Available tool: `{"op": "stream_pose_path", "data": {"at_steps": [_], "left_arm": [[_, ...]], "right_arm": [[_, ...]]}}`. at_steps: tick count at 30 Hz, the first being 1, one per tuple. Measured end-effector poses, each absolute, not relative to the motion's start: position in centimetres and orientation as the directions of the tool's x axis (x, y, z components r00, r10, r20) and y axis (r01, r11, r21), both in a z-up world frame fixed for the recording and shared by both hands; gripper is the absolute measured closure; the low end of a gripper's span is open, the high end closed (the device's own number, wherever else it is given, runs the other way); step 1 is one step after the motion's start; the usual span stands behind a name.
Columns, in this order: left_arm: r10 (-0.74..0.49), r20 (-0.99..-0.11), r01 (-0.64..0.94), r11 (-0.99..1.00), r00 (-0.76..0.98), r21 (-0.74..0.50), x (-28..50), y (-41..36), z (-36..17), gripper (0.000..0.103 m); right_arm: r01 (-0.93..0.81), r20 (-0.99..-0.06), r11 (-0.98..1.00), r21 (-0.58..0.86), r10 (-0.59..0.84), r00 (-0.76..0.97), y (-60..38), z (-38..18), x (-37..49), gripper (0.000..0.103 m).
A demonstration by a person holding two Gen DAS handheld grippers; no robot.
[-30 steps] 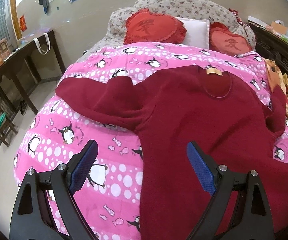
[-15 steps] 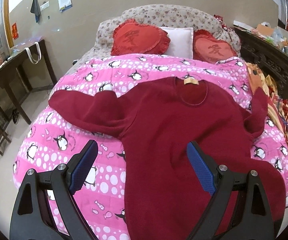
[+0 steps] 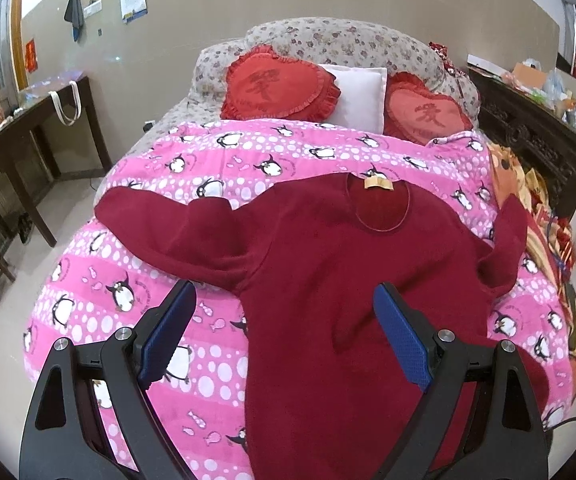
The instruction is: Fold small clothes
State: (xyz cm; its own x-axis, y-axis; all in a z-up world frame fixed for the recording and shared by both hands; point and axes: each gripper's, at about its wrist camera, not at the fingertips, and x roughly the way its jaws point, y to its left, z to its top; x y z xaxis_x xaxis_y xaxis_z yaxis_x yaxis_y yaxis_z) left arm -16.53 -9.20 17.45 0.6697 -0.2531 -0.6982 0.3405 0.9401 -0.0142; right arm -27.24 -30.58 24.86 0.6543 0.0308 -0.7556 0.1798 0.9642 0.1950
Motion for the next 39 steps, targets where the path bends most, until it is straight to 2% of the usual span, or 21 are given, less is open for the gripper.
{"op": "stream_pose_path", "data": {"at_steps": [4, 9, 18, 32, 39], "left_arm": [[-0.244, -0.688, 0.329, 0.944, 0.684, -0.007, -16.0, -9.2, 18.1, 0.013], [-0.244, -0.678, 0.312, 0.95, 0.694, -0.022, -15.3, -9.1, 18.5, 0.013], [-0.215, -0.711, 0.291, 0.957, 0.67, -0.014, -13.4, -9.8, 16.4, 0.013], [-0.209, -0.723, 0.283, 0.959, 0.658, -0.02, -10.8, -10.5, 14.1, 0.013], [-0.198, -0.732, 0.283, 0.959, 0.652, -0.007, -9.7, -11.1, 12.5, 0.013]], "right_arm": [[0.138, -0.74, 0.962, 0.237, 0.086, 0.667, -30.7, 27.5, -26.7, 0.006], [0.135, -0.707, 0.969, 0.207, 0.053, 0.706, -30.5, 30.3, -25.4, 0.006], [0.146, -0.751, 0.988, 0.047, -0.061, 0.657, -28.7, 22.7, -21.0, 0.006], [0.234, -0.782, 0.966, 0.112, -0.06, 0.621, -30.8, 16.3, -18.1, 0.006], [0.244, -0.78, 0.965, 0.091, -0.083, 0.621, -30.2, 14.1, -16.6, 0.006]]}}
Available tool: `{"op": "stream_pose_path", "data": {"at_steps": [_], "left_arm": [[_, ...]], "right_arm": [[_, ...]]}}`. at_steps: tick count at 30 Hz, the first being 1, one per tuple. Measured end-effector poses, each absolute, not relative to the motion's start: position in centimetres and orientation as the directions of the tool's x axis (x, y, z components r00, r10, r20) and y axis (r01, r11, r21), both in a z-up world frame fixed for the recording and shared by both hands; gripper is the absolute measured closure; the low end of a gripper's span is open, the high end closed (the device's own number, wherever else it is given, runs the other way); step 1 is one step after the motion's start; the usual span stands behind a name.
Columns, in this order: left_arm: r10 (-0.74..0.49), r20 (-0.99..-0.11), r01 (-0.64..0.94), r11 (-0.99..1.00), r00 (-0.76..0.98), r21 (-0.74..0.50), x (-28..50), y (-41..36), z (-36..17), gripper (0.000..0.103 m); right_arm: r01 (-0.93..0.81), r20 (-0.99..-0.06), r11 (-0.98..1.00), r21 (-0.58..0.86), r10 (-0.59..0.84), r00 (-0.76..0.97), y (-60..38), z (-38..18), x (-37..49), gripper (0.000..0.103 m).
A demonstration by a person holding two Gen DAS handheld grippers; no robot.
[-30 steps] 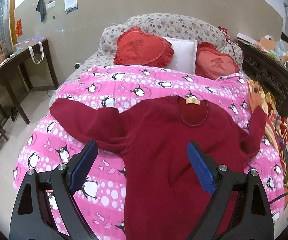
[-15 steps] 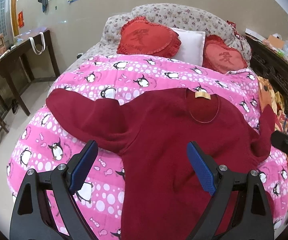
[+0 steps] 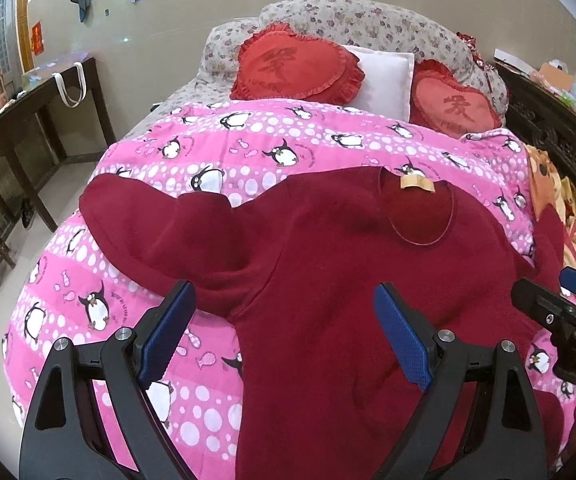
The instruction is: Fold small clothes
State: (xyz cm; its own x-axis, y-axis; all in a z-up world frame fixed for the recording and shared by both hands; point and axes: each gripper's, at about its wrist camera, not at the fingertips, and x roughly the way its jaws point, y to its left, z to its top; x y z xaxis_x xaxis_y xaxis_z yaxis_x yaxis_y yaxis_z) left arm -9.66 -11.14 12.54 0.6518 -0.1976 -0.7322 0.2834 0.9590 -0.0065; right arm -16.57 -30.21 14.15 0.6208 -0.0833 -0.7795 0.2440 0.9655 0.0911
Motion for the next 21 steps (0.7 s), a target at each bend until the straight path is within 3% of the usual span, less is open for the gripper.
{"op": "stream_pose_path", "data": {"at_steps": [21], "left_arm": [[-0.192, -0.768, 0.282, 0.959, 0.611, -0.015, -6.4, -11.9, 8.7, 0.013]], "right_arm": [[0.282, -0.808, 0.953, 0.112, -0.078, 0.584, -30.9, 8.9, -13.1, 0.006]]}}
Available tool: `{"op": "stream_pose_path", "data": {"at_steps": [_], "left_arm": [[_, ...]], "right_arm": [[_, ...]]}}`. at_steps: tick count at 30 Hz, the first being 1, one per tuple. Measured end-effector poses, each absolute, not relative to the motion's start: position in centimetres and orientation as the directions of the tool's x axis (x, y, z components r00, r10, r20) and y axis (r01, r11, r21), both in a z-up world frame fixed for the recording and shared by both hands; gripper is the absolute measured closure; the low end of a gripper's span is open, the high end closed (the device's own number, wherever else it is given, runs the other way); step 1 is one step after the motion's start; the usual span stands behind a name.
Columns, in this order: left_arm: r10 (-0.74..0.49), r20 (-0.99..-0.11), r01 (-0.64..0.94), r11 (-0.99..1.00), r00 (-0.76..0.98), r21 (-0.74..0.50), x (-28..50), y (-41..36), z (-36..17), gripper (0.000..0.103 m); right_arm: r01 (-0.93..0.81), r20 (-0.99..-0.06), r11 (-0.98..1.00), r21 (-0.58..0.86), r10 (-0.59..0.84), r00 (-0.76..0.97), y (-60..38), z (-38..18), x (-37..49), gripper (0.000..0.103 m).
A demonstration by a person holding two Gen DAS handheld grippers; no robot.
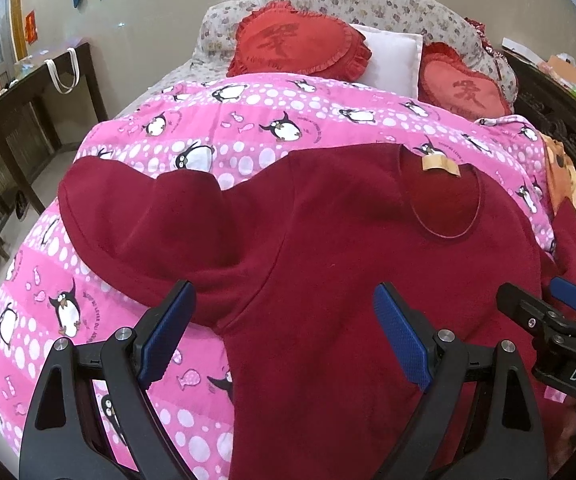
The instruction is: Fold small clothes
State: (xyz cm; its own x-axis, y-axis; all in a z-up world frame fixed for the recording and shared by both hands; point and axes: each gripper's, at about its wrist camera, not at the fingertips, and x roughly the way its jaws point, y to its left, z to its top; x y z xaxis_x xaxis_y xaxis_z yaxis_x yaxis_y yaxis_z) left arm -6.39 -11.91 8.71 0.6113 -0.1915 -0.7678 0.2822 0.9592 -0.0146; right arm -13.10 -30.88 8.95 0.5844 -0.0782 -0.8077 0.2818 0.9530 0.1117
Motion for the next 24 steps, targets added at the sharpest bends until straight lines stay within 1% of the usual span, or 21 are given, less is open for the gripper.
{"op": "stream_pose_path", "data": {"at_steps": [24], "left_arm": [[-0.186, -0.785, 0.258, 0.966, 0.591, -0.034, -4.7, -11.4, 7.3, 0.013]], "right_arm": [[0.277, -0.829, 0.955, 0.108, -0.067, 0.555, -30.3, 6.9, -11.0, 0.006]]}}
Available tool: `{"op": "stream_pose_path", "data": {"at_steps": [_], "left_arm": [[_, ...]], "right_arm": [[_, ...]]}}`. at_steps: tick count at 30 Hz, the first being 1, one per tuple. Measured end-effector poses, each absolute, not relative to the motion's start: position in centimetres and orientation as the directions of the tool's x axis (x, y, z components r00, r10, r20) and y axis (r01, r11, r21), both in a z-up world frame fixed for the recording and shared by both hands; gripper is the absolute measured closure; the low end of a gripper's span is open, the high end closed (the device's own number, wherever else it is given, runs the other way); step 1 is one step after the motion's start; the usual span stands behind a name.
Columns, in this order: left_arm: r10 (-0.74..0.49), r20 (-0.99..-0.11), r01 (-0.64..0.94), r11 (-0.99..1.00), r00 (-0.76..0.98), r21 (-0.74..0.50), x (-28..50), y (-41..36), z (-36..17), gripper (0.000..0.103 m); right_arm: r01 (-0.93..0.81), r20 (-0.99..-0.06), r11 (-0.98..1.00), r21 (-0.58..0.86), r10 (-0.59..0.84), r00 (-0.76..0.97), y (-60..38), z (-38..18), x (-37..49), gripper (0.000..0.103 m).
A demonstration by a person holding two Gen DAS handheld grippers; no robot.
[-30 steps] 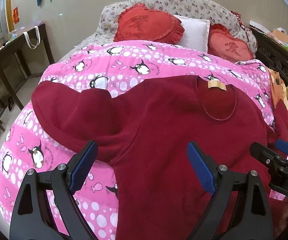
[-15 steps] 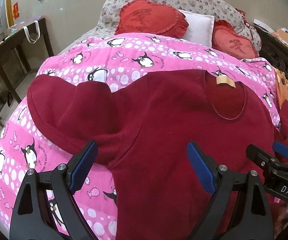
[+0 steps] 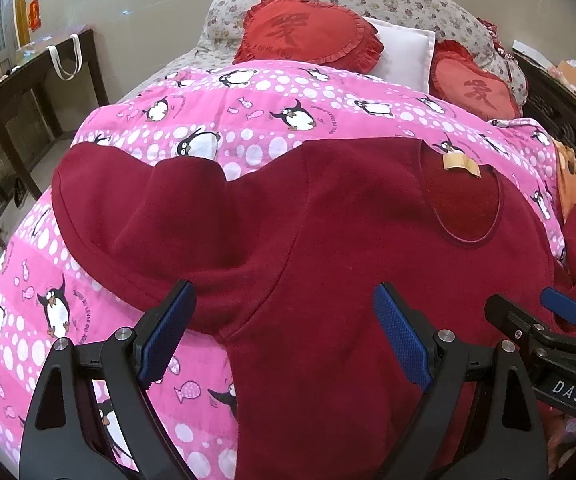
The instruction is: Fold small clothes
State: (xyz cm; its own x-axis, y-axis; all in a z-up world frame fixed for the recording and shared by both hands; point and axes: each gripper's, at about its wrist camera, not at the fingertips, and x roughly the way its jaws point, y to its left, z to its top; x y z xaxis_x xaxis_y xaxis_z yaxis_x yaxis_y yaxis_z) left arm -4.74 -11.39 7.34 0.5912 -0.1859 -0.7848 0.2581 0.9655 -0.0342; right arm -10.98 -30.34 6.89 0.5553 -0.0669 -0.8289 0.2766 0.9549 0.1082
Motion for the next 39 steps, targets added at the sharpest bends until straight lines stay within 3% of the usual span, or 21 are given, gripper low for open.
{"op": "stream_pose_path", "data": {"at_steps": [29, 39], "left_arm": [[-0.137, -0.789, 0.11, 0.99, 0.599, -0.088, -1.8, -2.6, 7.6, 0.013], [-0.172, -0.784, -0.119, 0.947, 0.597, -0.299, 4.9, 9.4, 7.5, 0.015]], "right_arm": [[0.203, -0.83, 0.971, 0.127, -0.008, 0.558, -27.5, 6.6, -9.4, 0.006], [0.187, -0.836, 0.974, 0.127, 0.004, 0.549, -27.1, 6.1, -9.2, 0.006]]}}
